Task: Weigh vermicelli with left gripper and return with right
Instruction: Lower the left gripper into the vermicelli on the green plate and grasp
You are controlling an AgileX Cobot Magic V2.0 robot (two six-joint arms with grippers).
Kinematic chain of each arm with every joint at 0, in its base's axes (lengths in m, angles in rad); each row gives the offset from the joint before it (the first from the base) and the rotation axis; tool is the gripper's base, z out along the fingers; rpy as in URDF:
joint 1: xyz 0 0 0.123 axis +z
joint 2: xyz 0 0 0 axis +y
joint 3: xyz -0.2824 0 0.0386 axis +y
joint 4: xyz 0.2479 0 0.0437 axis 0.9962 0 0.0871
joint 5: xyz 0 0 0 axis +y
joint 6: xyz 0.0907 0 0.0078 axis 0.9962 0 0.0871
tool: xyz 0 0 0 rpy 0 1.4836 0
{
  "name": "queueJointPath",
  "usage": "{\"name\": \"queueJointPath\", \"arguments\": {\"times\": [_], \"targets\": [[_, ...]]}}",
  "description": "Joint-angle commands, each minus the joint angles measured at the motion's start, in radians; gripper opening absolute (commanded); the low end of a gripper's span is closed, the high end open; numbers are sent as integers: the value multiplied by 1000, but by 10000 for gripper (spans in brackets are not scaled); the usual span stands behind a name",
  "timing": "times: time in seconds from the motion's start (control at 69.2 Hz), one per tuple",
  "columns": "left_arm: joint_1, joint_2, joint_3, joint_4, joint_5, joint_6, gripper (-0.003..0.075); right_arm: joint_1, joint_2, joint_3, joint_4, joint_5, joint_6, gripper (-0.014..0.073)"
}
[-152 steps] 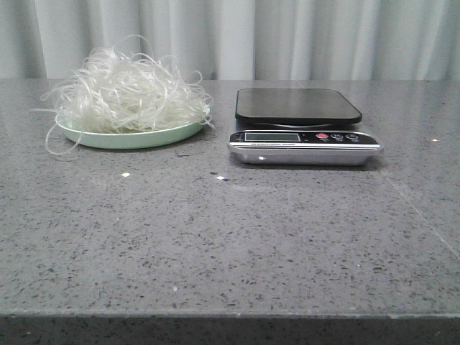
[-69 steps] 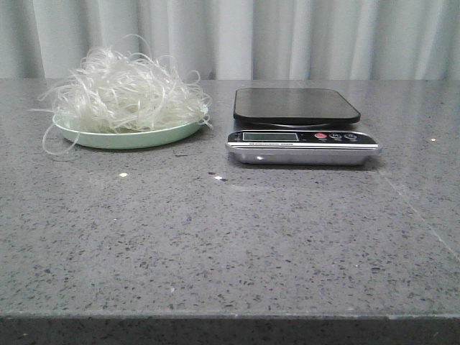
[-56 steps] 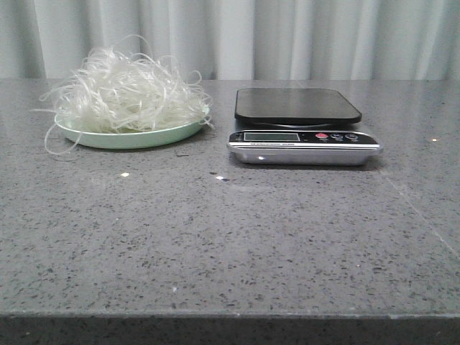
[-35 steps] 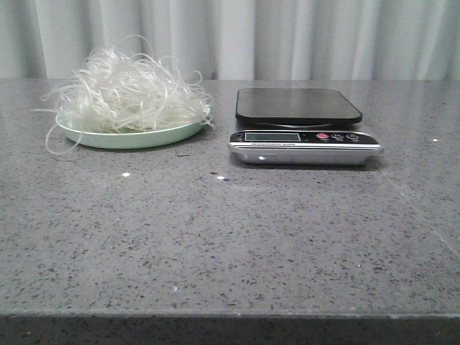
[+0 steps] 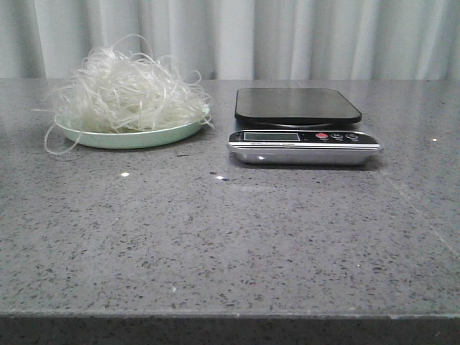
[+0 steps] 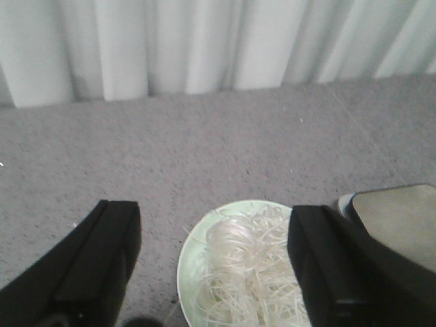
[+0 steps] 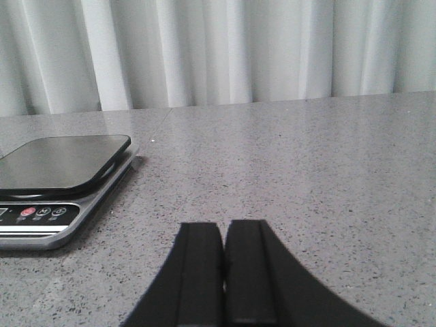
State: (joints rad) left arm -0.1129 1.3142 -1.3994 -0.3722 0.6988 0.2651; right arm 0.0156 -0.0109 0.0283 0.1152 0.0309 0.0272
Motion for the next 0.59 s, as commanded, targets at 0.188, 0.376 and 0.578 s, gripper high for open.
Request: {"name": "queueJointPath", "arguments": {"times": [0.188,0.376,0.578], "targets": [[-8,281,-224,-91,89,3,537,-5,-15,-8,0,-78,0,150],[-37,429,-278,-93,205,4,537,-5,-15,-8,0,-78,0,150],[-87,491,-278,-93,241,4,536,-5,-15,-8,0,-78,0,150]]}}
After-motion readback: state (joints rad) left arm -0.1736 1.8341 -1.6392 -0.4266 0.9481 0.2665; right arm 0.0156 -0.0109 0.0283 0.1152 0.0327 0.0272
